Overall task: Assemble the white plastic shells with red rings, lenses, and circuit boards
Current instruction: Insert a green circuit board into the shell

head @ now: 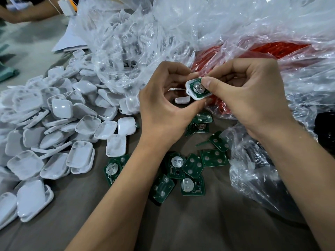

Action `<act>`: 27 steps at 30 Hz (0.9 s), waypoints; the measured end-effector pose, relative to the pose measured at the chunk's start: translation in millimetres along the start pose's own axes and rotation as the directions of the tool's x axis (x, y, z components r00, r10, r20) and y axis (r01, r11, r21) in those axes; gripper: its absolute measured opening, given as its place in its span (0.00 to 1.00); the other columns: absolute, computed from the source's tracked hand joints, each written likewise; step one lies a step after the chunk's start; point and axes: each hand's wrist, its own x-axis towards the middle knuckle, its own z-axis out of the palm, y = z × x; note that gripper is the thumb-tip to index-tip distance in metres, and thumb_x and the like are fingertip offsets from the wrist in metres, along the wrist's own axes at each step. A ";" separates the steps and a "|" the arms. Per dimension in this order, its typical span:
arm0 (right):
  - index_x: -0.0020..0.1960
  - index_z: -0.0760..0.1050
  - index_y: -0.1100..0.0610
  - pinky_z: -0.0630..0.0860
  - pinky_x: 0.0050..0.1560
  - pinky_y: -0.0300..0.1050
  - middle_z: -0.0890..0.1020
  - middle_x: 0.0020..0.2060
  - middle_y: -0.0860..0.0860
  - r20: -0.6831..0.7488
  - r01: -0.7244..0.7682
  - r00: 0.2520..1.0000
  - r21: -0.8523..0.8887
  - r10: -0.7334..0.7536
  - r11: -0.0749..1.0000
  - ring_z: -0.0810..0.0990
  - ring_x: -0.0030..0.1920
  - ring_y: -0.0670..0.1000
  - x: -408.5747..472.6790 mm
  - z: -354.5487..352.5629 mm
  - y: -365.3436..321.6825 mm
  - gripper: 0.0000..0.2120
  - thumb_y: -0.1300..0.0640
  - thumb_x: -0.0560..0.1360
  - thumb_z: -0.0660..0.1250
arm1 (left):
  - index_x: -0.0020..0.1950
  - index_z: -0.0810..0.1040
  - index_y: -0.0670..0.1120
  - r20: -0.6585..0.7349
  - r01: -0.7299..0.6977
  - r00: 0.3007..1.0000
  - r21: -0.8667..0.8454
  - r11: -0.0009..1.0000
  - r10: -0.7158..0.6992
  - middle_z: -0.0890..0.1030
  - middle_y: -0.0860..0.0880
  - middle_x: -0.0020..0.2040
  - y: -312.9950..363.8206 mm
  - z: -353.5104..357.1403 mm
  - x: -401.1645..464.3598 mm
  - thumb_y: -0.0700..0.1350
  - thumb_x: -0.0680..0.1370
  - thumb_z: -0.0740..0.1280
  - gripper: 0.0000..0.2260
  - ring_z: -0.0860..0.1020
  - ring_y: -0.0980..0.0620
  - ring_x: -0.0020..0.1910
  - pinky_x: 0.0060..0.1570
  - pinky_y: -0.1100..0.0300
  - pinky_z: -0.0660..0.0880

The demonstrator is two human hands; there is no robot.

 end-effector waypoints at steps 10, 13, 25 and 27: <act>0.44 0.86 0.52 0.85 0.39 0.48 0.87 0.37 0.46 0.009 0.008 1.000 -0.017 -0.008 1.000 0.86 0.36 0.47 -0.7 -0.6 0.7 0.03 0.55 0.73 0.80 | 0.55 0.76 0.42 0.000 -0.006 1.000 -0.005 1.000 0.006 0.86 0.49 0.51 1.4 0.3 -0.1 0.40 0.67 0.84 0.24 0.86 0.49 0.54 0.49 0.48 0.84; 0.44 0.86 0.54 0.84 0.37 0.45 0.87 0.36 0.47 0.017 0.006 1.000 -0.021 -0.006 1.000 0.86 0.35 0.47 -0.3 0.0 1.7 0.04 0.55 0.73 0.80 | 0.55 0.76 0.43 0.000 0.001 1.000 0.001 1.000 -0.001 0.86 0.49 0.51 2.6 0.5 -0.3 0.40 0.66 0.84 0.23 0.86 0.48 0.53 0.48 0.47 0.84; 0.46 0.83 0.54 0.80 0.30 0.44 0.86 0.38 0.51 0.018 -0.152 0.988 0.065 0.151 0.986 0.84 0.33 0.50 0.1 -1.7 2.5 0.10 0.53 0.71 0.82 | 0.56 0.75 0.40 0.040 0.042 0.998 -0.067 0.997 -0.039 0.86 0.45 0.53 6.3 -0.7 -1.9 0.39 0.67 0.84 0.25 0.85 0.48 0.55 0.53 0.44 0.83; 0.47 0.82 0.57 0.71 0.22 0.38 0.84 0.35 0.52 0.094 -0.272 0.962 0.187 0.258 0.944 0.78 0.28 0.47 0.6 -2.6 2.4 0.10 0.55 0.73 0.80 | 0.57 0.74 0.38 0.046 0.055 0.998 -0.124 0.991 -0.050 0.86 0.43 0.54 6.5 -0.7 -1.8 0.38 0.67 0.84 0.26 0.85 0.46 0.56 0.54 0.43 0.82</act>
